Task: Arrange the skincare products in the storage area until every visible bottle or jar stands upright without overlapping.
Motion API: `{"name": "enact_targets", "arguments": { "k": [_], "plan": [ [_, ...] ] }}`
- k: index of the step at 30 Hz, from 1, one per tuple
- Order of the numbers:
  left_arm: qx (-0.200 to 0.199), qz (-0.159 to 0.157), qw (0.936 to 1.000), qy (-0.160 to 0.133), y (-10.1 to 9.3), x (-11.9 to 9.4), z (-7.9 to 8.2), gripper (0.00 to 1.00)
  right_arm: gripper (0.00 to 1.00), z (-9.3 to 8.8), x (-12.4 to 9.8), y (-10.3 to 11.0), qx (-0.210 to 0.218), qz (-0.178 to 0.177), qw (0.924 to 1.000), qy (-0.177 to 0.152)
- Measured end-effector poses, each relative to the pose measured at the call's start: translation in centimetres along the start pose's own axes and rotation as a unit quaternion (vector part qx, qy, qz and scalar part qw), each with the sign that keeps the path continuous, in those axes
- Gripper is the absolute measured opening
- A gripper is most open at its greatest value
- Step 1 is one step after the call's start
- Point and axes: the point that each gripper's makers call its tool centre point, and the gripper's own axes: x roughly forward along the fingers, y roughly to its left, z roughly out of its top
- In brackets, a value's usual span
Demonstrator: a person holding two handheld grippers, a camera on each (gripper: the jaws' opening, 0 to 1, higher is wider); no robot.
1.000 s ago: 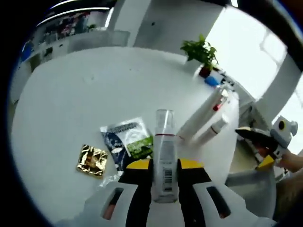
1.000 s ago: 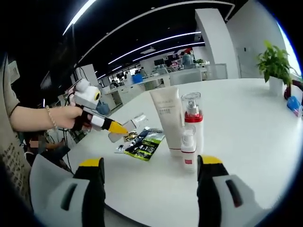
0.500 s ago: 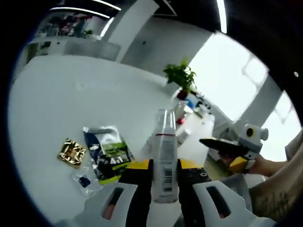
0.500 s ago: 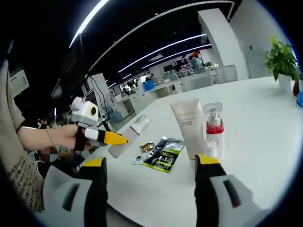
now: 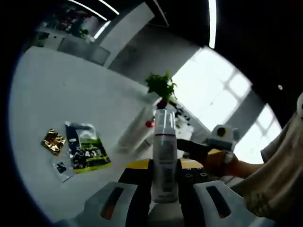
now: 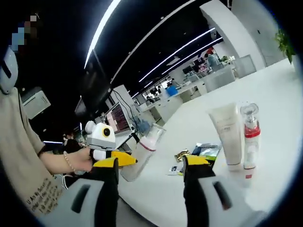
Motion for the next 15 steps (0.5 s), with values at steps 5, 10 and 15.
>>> {"name": "enact_targets", "arguments": {
  "k": [5,10,15],
  "plan": [
    [0.006,-0.037,0.9993,0.002,-2.3,-0.1,-0.2,0.16,0.44,0.8,0.3,1.5,0.025,0.036,0.9989,-0.019],
    [0.01,-0.063,0.9979,0.004,-4.1,-0.1,-0.5,0.16,0.4,1.2,0.6,2.6,0.041,0.057,0.997,-0.034],
    [0.013,-0.085,0.9963,0.007,-5.3,-0.1,-0.6,0.16,0.33,1.8,0.6,3.5,0.051,0.072,0.995,-0.046]
  ]
}}
